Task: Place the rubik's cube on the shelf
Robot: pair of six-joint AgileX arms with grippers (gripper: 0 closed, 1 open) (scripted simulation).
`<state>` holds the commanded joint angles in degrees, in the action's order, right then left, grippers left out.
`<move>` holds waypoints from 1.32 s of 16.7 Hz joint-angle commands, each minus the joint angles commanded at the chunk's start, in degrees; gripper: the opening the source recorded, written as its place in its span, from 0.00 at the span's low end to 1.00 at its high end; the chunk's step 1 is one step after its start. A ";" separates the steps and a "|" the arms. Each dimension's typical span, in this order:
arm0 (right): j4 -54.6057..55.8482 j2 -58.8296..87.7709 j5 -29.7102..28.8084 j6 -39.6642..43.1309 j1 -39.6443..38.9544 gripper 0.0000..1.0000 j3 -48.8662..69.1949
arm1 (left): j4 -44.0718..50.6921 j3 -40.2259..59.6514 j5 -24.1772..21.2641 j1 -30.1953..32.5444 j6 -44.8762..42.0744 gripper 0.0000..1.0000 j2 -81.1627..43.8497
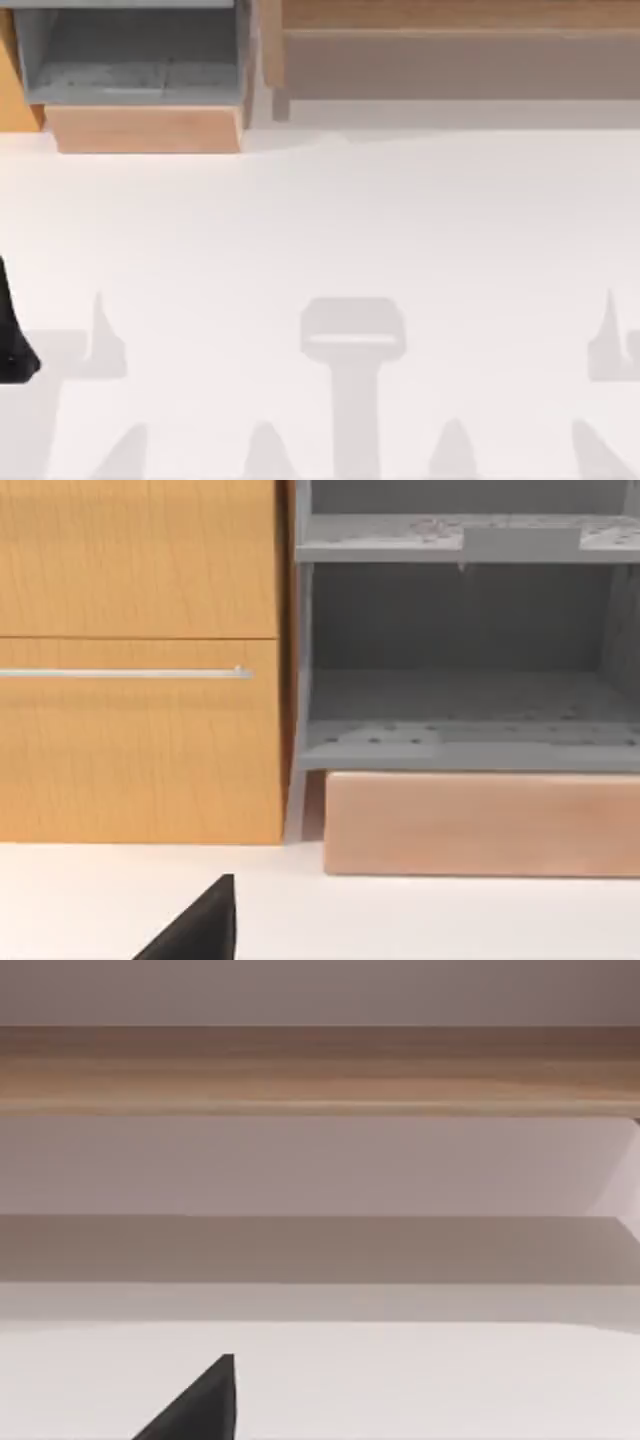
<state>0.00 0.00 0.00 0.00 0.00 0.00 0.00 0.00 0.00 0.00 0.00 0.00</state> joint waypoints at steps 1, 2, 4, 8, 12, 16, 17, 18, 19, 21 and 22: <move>0.00 0.00 0.00 0.00 0.00 1.00 0.00 | 0.00 0.00 0.00 0.00 0.00 1.00 0.00; 0.00 0.00 0.00 0.00 0.00 1.00 0.00 | 0.00 0.00 0.00 0.00 0.00 1.00 0.00; 0.00 0.00 0.00 0.00 0.00 1.00 0.00 | -0.73 0.67 -0.54 -0.09 -1.07 1.00 -1.66; 0.00 0.00 0.00 0.00 0.00 1.00 0.00 | -5.22 4.79 -3.34 -1.13 -7.57 1.00 -11.47; 0.00 0.00 0.00 0.00 0.00 1.00 0.00 | -13.23 12.17 -7.39 -3.63 -18.83 1.00 -27.92; 0.00 0.00 0.00 0.00 0.00 1.00 0.00 | -23.69 21.90 -11.86 -7.26 -33.15 1.00 -48.52; 0.00 0.00 0.00 0.00 0.00 1.00 0.00 | -26.53 24.55 -12.97 -8.28 -36.98 1.00 -54.00; 0.00 0.00 0.00 0.00 0.00 1.00 0.00 | -29.41 27.25 -14.07 -9.34 -40.87 1.00 -59.55; 0.00 0.00 0.00 0.00 0.00 1.00 0.00 | -32.33 29.99 -15.15 -10.43 -44.79 1.00 -65.13; 0.00 0.00 0.00 0.00 0.00 1.00 0.00 | -38.17 35.46 -17.24 -12.67 -52.58 1.00 -76.22; 0.00 0.00 0.00 0.00 0.00 1.00 0.00 | -41.06 38.17 -18.23 -13.79 -56.42 1.00 -81.68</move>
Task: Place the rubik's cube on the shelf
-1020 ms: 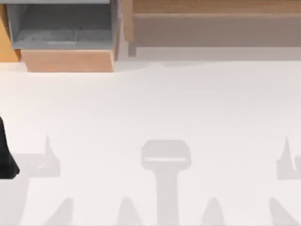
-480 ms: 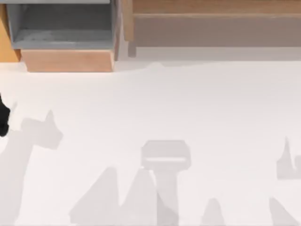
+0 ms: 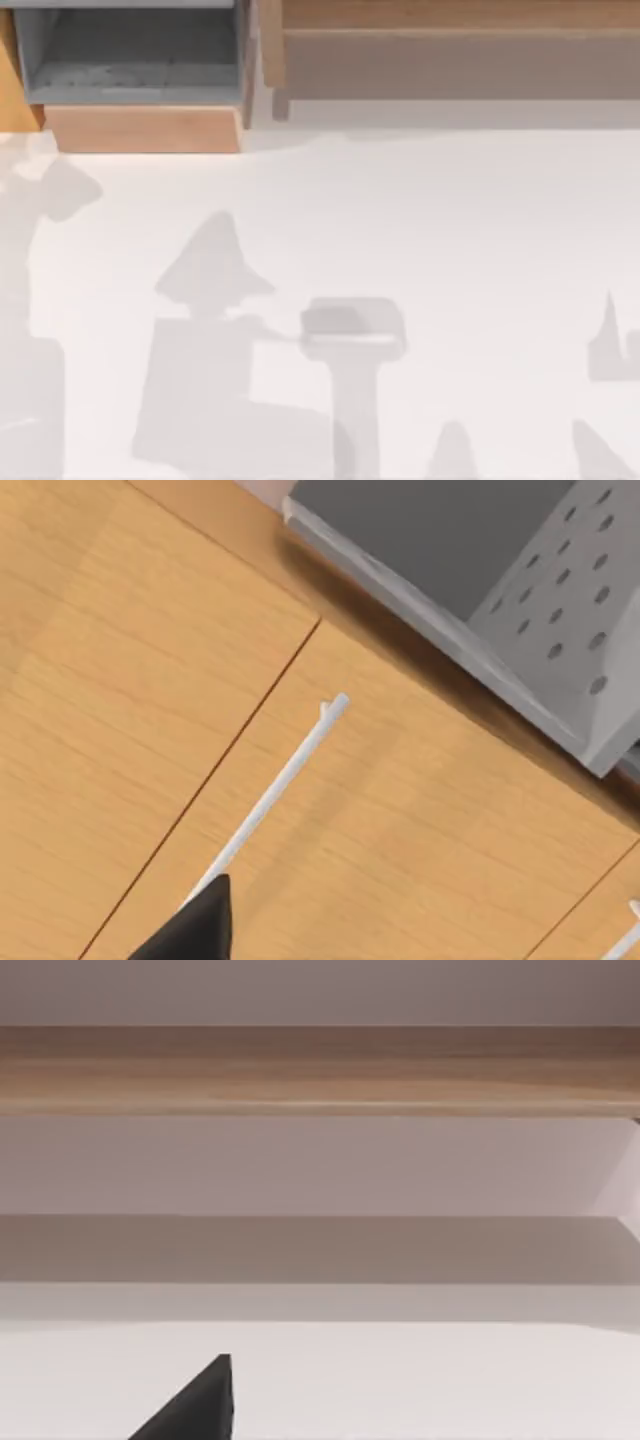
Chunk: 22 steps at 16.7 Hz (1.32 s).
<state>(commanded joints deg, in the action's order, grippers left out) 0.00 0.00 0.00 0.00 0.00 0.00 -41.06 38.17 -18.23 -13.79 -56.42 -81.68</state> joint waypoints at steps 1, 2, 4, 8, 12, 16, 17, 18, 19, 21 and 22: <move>0.00 0.00 0.00 0.00 0.00 1.00 0.00 | -2.84 2.67 -0.96 -1.12 -3.77 1.00 -5.35; 0.00 0.00 0.00 0.00 0.00 1.00 0.00 | -5.63 5.29 -1.88 -2.21 -7.45 1.00 -10.57; 0.00 0.00 0.00 0.00 0.00 1.00 0.00 | -10.88 10.26 -3.56 -4.28 -14.36 1.00 -20.36; 0.00 0.00 0.00 0.00 0.00 1.00 0.00 | -19.76 18.68 -6.35 -7.73 -25.95 1.00 -36.74; 0.00 0.00 0.00 0.00 0.00 1.00 0.00 | -25.17 23.82 -8.07 -9.80 -32.97 1.00 -46.89; 0.00 0.00 0.00 0.00 0.00 1.00 0.00 | -26.26 24.85 -8.43 -10.21 -34.37 1.00 -48.99; 0.00 0.00 0.00 0.00 0.00 1.00 0.00 | -26.26 24.85 -8.43 -10.21 -34.37 1.00 -48.99; 0.00 0.00 0.00 0.00 0.00 1.00 0.00 | -26.26 24.85 -8.43 -10.21 -34.37 1.00 -48.99; 0.00 0.00 0.00 0.00 0.00 1.00 0.00 | -26.11 24.61 -8.35 -9.91 -34.29 1.00 -48.87; 0.00 0.00 0.00 0.00 0.00 1.00 0.00 | -25.78 25.50 -8.13 -9.84 -34.34 1.00 -49.22; 0.00 0.00 0.00 0.00 0.00 1.00 0.00 | -25.31 26.50 -7.92 -9.69 -34.35 1.00 -49.69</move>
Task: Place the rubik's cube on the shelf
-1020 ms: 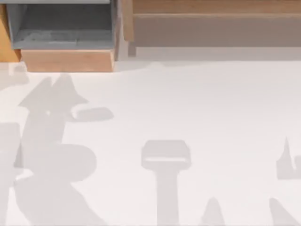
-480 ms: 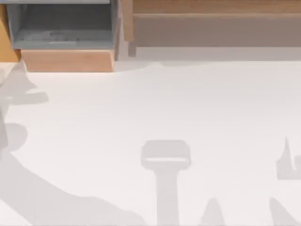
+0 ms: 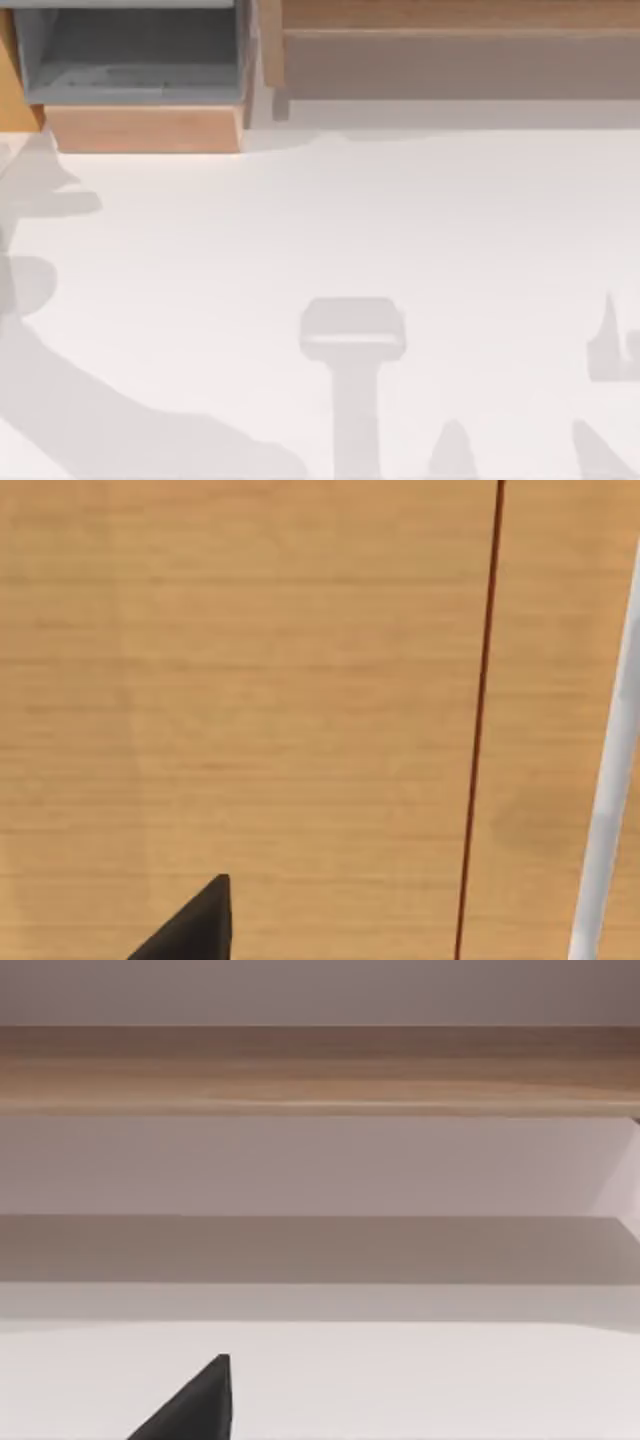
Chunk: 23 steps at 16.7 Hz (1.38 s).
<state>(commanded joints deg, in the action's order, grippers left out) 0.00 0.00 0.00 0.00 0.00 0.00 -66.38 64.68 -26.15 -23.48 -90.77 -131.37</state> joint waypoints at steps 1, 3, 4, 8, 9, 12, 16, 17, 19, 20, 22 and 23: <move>0.00 0.00 0.00 0.00 0.00 1.00 0.00 | 0.59 1.18 0.23 0.21 0.00 1.00 -0.57; 0.00 0.00 0.00 0.00 0.00 1.00 0.00 | 1.80 3.55 0.66 0.67 0.02 1.00 -1.73; 0.00 0.00 0.00 0.00 0.00 1.00 0.00 | 2.26 4.44 0.82 0.84 0.03 1.00 -2.15; 0.00 0.00 0.00 0.00 0.00 1.00 0.00 | 2.51 4.91 0.92 0.93 0.03 1.00 -2.37; 0.00 0.00 0.00 0.00 0.00 1.00 0.00 | 2.51 4.91 0.92 0.93 0.03 0.92 -2.37; 0.00 0.00 0.00 0.00 0.00 1.00 0.00 | 2.51 4.91 0.92 0.93 0.03 0.70 -2.37; 0.00 0.00 0.00 0.00 0.00 1.00 0.00 | 2.51 4.91 0.92 0.93 0.03 0.40 -2.37; 0.00 0.00 0.00 0.00 0.00 1.00 0.00 | 2.51 4.91 0.92 0.93 0.03 0.32 -2.37; 0.00 0.00 0.00 0.00 0.00 1.00 0.00 | 2.51 4.91 0.92 0.93 0.03 0.17 -2.37; 0.00 0.00 0.00 0.00 0.00 1.00 0.00 | 2.51 4.91 0.92 0.93 0.03 0.10 -2.37; 0.00 0.00 0.00 0.00 0.00 1.00 0.00 | 2.51 4.91 0.92 0.93 0.03 0.00 -2.37; 0.00 0.00 0.00 0.00 0.00 1.00 0.00 | 2.51 4.91 0.92 0.93 0.03 0.00 -2.37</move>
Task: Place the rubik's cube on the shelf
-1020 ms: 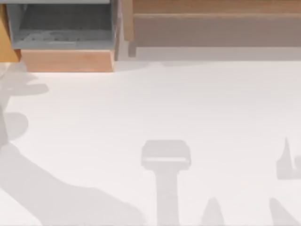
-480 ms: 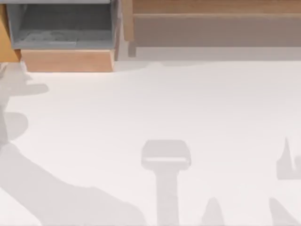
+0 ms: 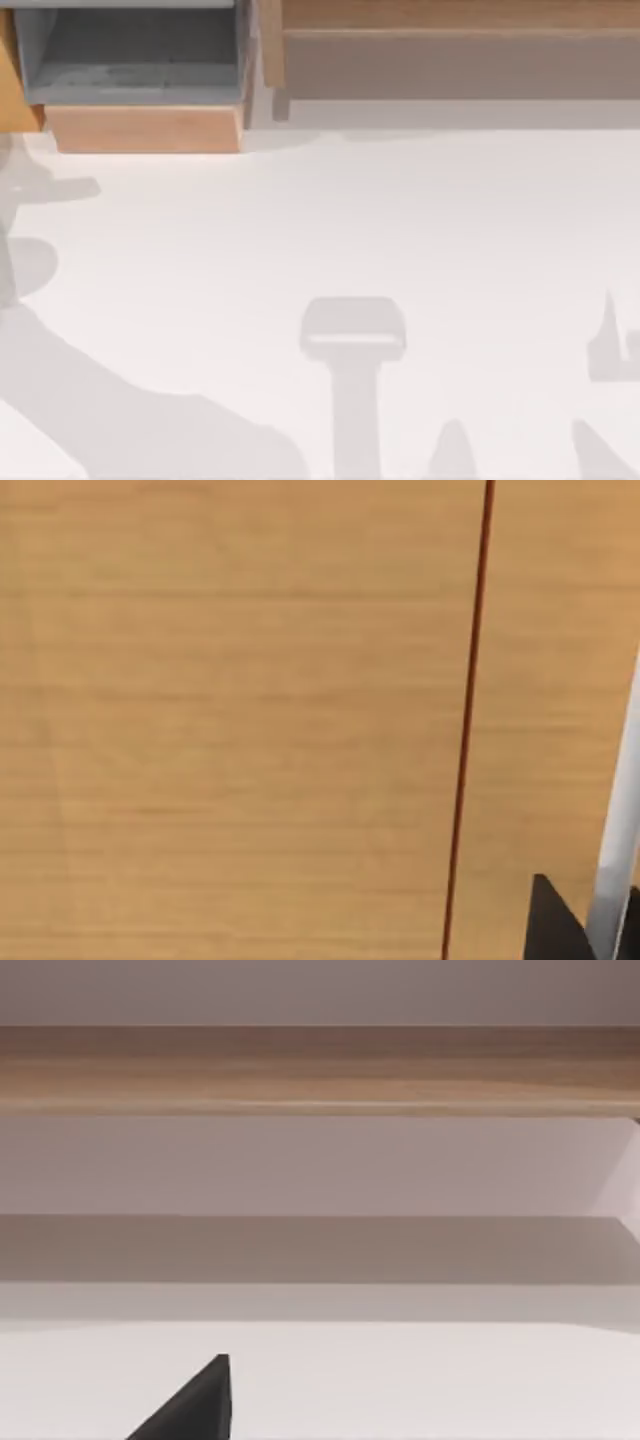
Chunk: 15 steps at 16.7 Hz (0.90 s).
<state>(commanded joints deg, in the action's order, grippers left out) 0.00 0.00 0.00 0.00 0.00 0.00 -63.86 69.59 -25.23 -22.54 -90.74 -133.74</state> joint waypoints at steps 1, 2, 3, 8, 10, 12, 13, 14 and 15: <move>0.00 0.00 0.00 0.00 0.00 1.00 0.00 | 0.00 0.00 0.00 0.00 0.00 0.00 0.00; 0.00 0.00 0.00 0.00 0.00 1.00 0.00 | 0.00 0.00 0.00 0.00 0.00 0.00 0.00; 0.00 0.00 0.00 0.00 0.00 1.00 0.00 | 0.00 0.00 0.00 0.00 0.00 0.00 0.00; 0.00 0.00 0.00 0.00 0.00 1.00 0.00 | 0.40 -0.26 -0.05 -0.28 0.28 0.00 -0.37; 0.00 0.00 0.00 0.00 0.00 1.00 0.00 | -0.80 -2.42 -0.55 -0.92 0.20 0.00 0.79; 0.00 0.00 0.00 0.00 0.00 1.00 0.00 | -2.88 -6.67 -1.58 -1.89 0.32 0.00 2.62; 0.00 0.00 0.00 0.00 0.00 1.00 0.00 | -4.09 -9.20 -2.18 -2.44 0.40 0.00 3.65; 0.00 0.00 0.00 0.00 0.00 1.00 0.00 | -5.29 -11.63 -2.74 -3.00 0.43 0.00 4.68; 0.00 0.00 0.00 0.00 0.00 1.00 0.00 | -6.38 -13.63 -3.25 -3.51 0.38 0.00 5.59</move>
<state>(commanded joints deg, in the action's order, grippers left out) 0.00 0.00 0.00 0.00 0.00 0.00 -70.24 55.96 -28.49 -26.06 -90.36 -128.15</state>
